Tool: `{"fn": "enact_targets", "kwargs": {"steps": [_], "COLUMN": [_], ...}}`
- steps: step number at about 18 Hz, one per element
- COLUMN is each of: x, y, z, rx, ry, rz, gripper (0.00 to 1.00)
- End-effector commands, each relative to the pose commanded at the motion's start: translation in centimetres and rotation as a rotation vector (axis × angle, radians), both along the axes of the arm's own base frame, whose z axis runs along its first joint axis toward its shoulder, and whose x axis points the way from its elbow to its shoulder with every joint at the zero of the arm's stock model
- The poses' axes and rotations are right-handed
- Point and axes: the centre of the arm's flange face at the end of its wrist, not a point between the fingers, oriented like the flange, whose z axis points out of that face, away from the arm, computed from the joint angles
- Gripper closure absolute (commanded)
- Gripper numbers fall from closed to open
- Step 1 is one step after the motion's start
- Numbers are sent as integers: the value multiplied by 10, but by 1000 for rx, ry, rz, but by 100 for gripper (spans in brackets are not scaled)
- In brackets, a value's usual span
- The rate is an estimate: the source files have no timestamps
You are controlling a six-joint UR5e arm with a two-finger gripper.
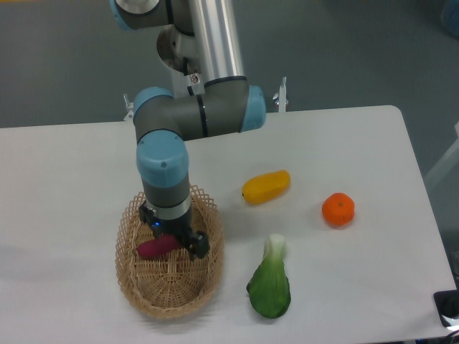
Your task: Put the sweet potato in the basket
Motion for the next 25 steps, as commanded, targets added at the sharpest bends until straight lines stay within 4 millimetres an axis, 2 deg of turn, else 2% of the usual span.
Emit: {"fn": "enact_targets", "kwargs": {"steps": [1,3,5,7,11,15,19,25], "x": [-28,-58,-89,-113,-153,-180,-196,-205], "y": [-10,-20,-39,-60,-121,-164,-199,-211], "z": [15,34,48,55,76,79,89,91], "rx": [21,40,50,44,-34,-84,-115,-118], "ry": [19,40,68,85,63,37,30,33], "rz": [37,63,60,42,-38,-108,-182,-178], "gripper": [0,0,0,0,0,0,0,0]}}
